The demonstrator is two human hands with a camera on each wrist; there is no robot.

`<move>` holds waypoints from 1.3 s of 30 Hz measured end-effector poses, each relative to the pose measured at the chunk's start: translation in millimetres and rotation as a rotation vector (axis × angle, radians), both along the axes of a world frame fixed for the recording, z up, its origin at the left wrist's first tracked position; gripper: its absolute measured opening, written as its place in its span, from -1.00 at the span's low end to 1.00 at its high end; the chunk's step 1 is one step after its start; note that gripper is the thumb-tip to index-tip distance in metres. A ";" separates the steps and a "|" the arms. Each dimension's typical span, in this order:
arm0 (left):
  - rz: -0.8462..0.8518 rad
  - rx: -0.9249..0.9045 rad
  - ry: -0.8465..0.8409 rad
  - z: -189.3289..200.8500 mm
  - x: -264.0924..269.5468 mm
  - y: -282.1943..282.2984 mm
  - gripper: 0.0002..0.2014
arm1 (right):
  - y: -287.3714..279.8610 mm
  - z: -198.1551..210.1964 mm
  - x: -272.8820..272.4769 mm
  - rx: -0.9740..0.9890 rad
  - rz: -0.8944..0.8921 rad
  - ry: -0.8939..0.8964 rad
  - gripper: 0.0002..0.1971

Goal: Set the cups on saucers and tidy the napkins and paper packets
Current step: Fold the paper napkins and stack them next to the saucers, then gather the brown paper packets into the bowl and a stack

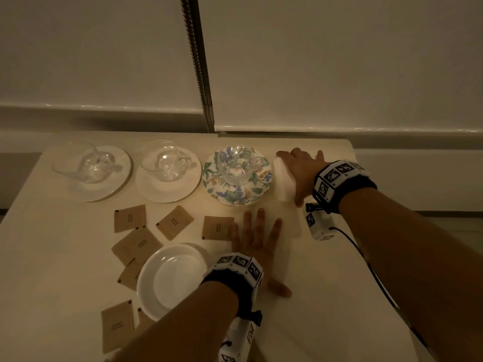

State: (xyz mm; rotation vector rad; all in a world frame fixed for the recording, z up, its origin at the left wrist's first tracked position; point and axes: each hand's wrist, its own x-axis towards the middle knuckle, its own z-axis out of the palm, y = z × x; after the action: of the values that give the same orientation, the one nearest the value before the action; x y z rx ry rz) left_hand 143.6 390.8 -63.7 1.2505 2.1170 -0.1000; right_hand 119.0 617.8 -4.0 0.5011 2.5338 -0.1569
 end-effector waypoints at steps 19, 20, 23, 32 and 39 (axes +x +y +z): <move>-0.013 -0.043 -0.021 15.6 0.3 3.0 0.43 | -39.1 36.8 24.9 -0.064 -0.133 0.185 0.54; -0.032 -0.057 -0.050 29.1 0.2 5.9 0.37 | -43.8 45.0 28.9 -0.074 -0.171 0.237 0.47; -0.080 0.041 -0.138 84.8 -6.2 3.6 0.00 | -59.3 69.5 35.7 -0.122 -0.344 0.582 0.05; 0.897 1.007 -0.153 166.7 -168.9 -196.1 -0.83 | -182.4 108.8 -2.8 -0.884 -0.637 0.830 -0.88; 1.575 0.879 -0.353 67.3 -314.3 -277.6 -0.67 | -311.4 75.8 -112.7 -1.186 -0.808 0.623 -0.67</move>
State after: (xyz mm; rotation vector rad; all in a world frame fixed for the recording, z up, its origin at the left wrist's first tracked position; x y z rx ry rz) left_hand -170.7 113.2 3.6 -0.3663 2.2216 1.6641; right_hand 6.3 306.4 71.8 0.9774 2.0191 -2.1771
